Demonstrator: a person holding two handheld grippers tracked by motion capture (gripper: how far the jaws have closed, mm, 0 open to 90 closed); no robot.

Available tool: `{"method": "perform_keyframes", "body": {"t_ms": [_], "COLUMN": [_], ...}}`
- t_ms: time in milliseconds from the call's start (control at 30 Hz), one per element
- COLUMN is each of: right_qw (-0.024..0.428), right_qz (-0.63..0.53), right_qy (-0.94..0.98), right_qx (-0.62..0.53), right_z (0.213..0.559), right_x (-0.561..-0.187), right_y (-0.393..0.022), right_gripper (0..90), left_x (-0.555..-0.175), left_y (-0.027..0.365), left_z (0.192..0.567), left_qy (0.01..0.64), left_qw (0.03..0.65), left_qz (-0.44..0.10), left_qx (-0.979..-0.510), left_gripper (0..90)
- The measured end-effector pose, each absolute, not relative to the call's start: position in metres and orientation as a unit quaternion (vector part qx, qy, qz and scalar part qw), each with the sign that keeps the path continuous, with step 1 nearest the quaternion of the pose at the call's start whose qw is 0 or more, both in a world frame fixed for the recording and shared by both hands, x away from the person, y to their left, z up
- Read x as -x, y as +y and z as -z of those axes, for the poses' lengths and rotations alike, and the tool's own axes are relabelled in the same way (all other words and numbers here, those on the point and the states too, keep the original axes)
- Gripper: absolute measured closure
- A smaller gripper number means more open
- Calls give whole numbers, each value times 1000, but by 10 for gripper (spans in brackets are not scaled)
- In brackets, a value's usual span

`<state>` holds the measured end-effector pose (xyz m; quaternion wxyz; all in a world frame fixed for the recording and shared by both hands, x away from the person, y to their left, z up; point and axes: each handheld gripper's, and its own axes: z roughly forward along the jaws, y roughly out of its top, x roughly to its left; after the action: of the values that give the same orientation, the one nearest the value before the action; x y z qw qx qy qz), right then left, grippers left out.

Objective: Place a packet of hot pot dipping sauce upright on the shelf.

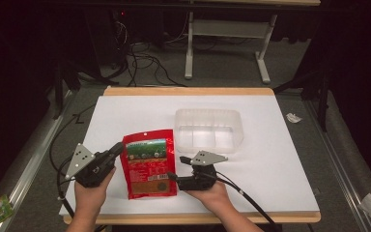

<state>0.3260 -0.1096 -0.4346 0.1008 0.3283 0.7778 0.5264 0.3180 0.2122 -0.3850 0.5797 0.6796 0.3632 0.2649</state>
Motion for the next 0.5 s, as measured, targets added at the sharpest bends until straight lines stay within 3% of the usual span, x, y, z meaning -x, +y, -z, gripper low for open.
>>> {"method": "perform_keyframes", "body": {"t_ms": [300, 500], "right_qw": [76, 75], "right_qz": [-535, -536], "right_qy": [778, 776], "right_qx": [-322, -323], "right_z": [432, 435], "right_x": [-336, -336], "right_y": [-92, -89], "right_gripper": [474, 838], "left_x": [-318, -317], "left_y": [212, 212], "left_z": [385, 384], "left_qy": [363, 362], "left_qw": [581, 584], "left_qz": [-263, -264], "left_qx": [-679, -677], "left_gripper": [894, 894]}}
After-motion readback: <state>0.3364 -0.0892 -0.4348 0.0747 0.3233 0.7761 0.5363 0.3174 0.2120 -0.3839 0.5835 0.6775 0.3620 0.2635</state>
